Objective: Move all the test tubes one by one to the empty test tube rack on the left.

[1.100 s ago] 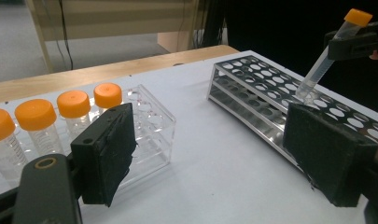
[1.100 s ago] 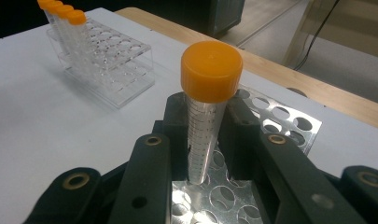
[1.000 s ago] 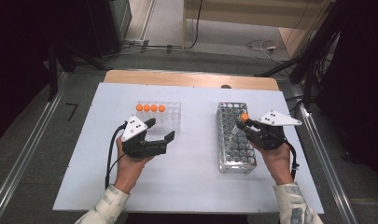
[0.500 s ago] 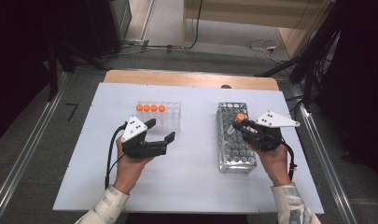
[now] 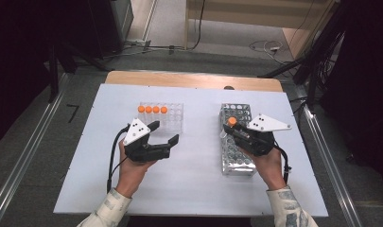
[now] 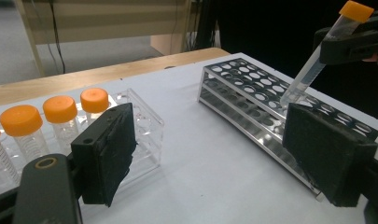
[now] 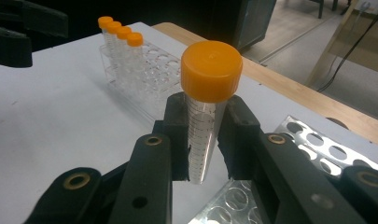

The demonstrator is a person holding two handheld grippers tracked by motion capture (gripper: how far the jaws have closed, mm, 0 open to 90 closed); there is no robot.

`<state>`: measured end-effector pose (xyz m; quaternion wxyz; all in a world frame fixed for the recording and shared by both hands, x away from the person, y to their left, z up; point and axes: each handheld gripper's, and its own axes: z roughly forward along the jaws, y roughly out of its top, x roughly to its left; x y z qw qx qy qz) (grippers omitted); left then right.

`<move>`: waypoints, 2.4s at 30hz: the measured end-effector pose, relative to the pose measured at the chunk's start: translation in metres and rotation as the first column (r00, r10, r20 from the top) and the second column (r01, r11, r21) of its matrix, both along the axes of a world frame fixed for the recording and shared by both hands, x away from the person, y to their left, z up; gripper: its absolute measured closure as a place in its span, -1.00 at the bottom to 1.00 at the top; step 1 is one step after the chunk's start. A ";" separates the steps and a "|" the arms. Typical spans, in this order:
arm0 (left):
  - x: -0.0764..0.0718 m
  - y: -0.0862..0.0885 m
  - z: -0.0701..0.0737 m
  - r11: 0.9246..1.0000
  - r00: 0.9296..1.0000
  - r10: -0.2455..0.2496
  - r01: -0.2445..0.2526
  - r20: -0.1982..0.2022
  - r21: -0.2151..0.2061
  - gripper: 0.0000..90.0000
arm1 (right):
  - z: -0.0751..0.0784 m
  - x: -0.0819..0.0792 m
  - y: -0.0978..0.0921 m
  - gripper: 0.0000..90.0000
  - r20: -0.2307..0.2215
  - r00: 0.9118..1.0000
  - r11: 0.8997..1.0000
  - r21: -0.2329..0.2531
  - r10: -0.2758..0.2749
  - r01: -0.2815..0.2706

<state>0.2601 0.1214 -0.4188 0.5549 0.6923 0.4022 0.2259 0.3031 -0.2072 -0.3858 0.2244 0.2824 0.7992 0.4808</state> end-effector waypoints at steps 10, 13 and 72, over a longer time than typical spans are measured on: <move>-0.001 -0.002 0.000 1.000 1.000 -0.006 0.006 0.003 -0.005 -0.59 | -0.003 -0.003 0.015 0.60 -0.007 0.999 0.999 -0.009 0.032 -0.032; -0.001 -0.003 0.000 1.000 1.000 -0.009 0.009 0.004 -0.002 -0.59 | -0.005 -0.003 0.019 0.60 -0.009 0.999 0.999 -0.013 0.043 -0.043; -0.003 -0.036 0.004 0.976 0.975 -0.220 0.220 0.036 0.004 0.41 | -0.031 -0.019 0.099 0.59 -0.074 0.977 0.976 -0.074 0.198 -0.204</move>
